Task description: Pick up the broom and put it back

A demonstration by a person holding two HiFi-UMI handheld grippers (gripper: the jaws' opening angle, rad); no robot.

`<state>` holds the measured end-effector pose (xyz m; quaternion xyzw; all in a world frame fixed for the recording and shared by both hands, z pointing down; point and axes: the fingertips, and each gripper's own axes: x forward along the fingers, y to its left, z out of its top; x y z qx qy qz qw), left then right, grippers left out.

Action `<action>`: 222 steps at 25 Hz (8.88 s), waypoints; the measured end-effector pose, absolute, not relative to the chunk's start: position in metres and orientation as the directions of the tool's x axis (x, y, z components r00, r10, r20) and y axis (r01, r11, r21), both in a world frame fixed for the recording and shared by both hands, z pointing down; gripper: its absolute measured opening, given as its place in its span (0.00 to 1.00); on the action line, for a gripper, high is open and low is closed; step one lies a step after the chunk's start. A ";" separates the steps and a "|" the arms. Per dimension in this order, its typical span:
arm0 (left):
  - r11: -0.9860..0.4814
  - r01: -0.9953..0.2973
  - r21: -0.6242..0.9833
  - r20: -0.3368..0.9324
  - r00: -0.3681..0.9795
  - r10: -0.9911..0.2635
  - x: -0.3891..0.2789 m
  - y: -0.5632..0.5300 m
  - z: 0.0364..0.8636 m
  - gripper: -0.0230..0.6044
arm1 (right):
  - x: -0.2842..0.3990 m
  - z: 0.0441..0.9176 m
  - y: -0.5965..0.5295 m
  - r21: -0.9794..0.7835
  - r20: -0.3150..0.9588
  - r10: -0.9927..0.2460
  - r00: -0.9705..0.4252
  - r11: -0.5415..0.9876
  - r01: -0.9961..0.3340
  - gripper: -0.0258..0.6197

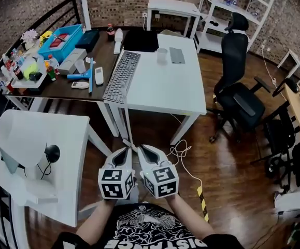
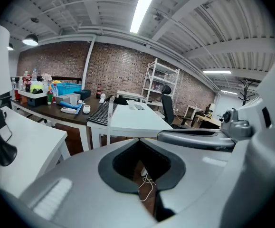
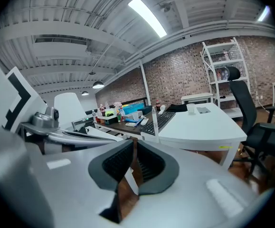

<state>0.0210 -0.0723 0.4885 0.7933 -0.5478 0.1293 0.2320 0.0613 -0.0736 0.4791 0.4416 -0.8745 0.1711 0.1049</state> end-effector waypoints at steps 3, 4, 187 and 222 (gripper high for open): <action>-0.291 -0.929 0.229 0.456 0.367 -0.811 0.013 -0.099 0.489 0.04 | 0.051 0.481 -0.099 -0.207 0.343 -0.729 -0.593 0.557 -0.804 0.06; -0.292 -0.928 0.231 0.455 0.368 -0.811 0.010 -0.107 0.489 0.04 | 0.047 0.481 -0.107 -0.206 0.345 -0.727 -0.593 0.558 -0.804 0.06; -0.330 -0.919 0.217 0.400 0.392 -0.829 -0.070 -0.300 0.501 0.04 | -0.013 0.543 -0.335 -0.089 0.415 -0.786 -0.458 0.465 -0.881 0.19; -0.318 -0.924 0.211 0.413 0.379 -0.828 -0.082 -0.310 0.504 0.04 | -0.026 0.562 -0.375 -0.052 0.439 -0.776 -0.453 0.481 -0.875 0.20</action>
